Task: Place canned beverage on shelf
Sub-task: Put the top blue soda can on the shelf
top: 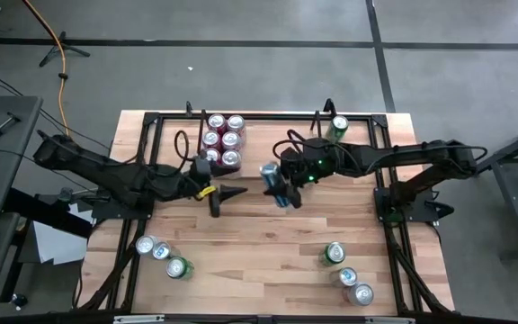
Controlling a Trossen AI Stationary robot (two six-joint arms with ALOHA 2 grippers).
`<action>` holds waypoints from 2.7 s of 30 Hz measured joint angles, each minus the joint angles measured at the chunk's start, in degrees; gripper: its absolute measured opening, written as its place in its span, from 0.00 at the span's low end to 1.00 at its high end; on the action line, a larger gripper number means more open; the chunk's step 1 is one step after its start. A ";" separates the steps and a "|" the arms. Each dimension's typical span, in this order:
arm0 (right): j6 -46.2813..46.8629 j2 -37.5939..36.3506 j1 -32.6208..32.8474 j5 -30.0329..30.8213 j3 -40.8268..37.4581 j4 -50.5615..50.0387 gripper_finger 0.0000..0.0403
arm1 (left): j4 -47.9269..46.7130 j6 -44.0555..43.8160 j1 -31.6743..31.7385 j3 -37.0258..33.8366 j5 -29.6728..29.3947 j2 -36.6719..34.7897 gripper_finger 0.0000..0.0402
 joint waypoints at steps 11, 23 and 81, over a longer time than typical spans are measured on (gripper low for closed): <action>-4.71 0.99 2.13 7.60 1.53 2.62 0.52 | 16.13 -0.10 5.13 0.04 8.00 5.85 0.54; -6.22 2.23 2.27 7.06 1.53 7.51 0.53 | 18.08 1.83 7.14 5.20 10.21 13.45 0.54; -7.53 -10.97 -0.78 6.75 1.57 -6.99 0.63 | -24.64 10.63 10.09 14.54 -2.36 0.81 0.33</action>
